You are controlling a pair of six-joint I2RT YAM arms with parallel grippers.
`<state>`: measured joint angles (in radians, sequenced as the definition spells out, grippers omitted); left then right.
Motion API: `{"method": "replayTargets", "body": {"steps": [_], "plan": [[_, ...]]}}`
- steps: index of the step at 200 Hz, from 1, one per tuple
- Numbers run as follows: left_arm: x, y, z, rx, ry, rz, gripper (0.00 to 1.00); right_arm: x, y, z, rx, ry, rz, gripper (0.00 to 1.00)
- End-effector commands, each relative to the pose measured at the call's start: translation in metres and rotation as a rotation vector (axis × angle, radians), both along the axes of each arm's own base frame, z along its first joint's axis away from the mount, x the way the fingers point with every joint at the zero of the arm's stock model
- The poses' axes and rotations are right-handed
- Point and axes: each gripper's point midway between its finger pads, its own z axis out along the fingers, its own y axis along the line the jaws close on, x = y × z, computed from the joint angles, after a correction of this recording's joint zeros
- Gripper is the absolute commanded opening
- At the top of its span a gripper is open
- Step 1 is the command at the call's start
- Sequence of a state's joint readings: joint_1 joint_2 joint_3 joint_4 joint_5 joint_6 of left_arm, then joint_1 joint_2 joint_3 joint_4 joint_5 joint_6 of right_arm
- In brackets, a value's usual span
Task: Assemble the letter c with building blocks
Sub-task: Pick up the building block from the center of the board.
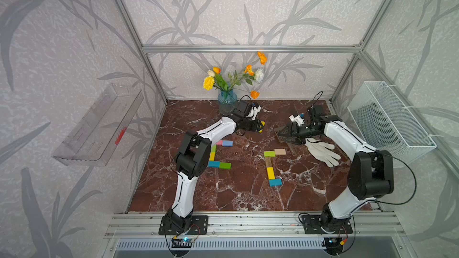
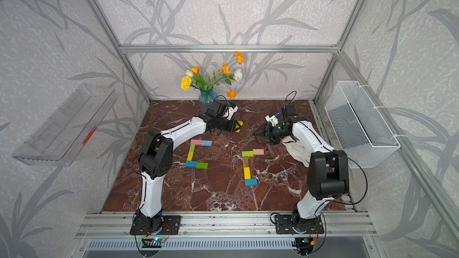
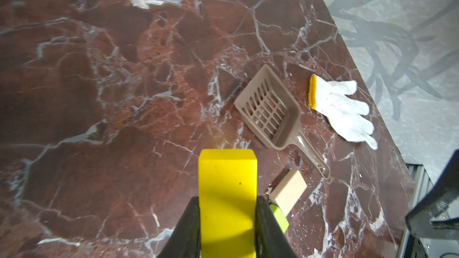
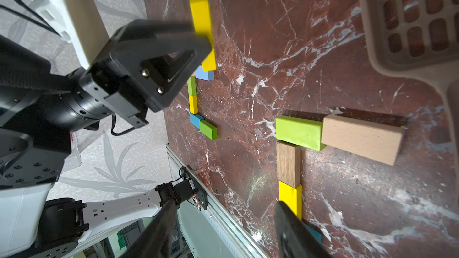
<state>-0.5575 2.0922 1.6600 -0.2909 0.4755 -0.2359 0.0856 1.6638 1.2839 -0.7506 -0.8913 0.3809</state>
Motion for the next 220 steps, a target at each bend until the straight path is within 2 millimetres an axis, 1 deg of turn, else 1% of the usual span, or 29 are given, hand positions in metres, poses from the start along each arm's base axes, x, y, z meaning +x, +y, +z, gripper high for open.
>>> {"method": "replayTargets", "body": {"steps": [1,13,27,40,60,62,65,73,91,116,140,157,202,220], "plan": [[-0.013,-0.020,0.034,-0.065,-0.099,-0.130,0.27,0.002,-0.002,0.004,-0.014,0.003,0.012,0.60],[-0.020,-0.026,0.037,-0.091,-0.116,-0.176,0.28,0.004,-0.007,0.002,-0.052,0.012,0.004,0.57],[-0.028,-0.033,0.041,-0.123,-0.132,-0.225,0.28,0.007,-0.011,0.003,-0.088,0.009,-0.006,0.51],[-0.034,-0.037,0.046,-0.144,-0.167,-0.265,0.28,0.011,-0.012,0.006,-0.087,0.002,-0.017,0.50],[-0.045,-0.043,0.047,-0.162,-0.204,-0.321,0.28,0.014,-0.012,0.011,-0.076,-0.007,-0.020,0.50],[-0.046,-0.043,0.046,-0.163,-0.207,-0.326,0.28,0.016,-0.013,0.005,-0.078,0.012,-0.021,0.49],[-0.047,-0.044,0.047,-0.164,-0.212,-0.334,0.28,0.017,-0.013,0.002,-0.079,0.020,-0.021,0.49],[-0.051,-0.045,0.048,-0.165,-0.225,-0.354,0.28,0.018,-0.013,0.002,-0.079,0.020,-0.024,0.48],[-0.059,-0.048,0.047,-0.172,-0.246,-0.399,0.25,0.020,-0.015,-0.001,-0.078,0.034,-0.031,0.42],[-0.070,-0.053,0.048,-0.184,-0.294,-0.456,0.22,0.021,-0.014,-0.002,-0.066,0.046,-0.027,0.35],[-0.080,-0.059,0.045,-0.182,-0.334,-0.502,0.22,0.021,-0.011,0.000,-0.049,0.042,-0.019,0.35],[-0.083,-0.061,0.044,-0.177,-0.342,-0.520,0.22,0.021,-0.008,0.002,-0.024,0.038,-0.008,0.35],[-0.092,-0.067,0.042,-0.166,-0.370,-0.563,0.23,0.017,-0.006,-0.006,-0.024,0.065,0.012,0.35],[-0.095,-0.068,0.042,-0.162,-0.379,-0.574,0.23,0.014,-0.005,-0.009,-0.027,0.069,0.026,0.31]]}}
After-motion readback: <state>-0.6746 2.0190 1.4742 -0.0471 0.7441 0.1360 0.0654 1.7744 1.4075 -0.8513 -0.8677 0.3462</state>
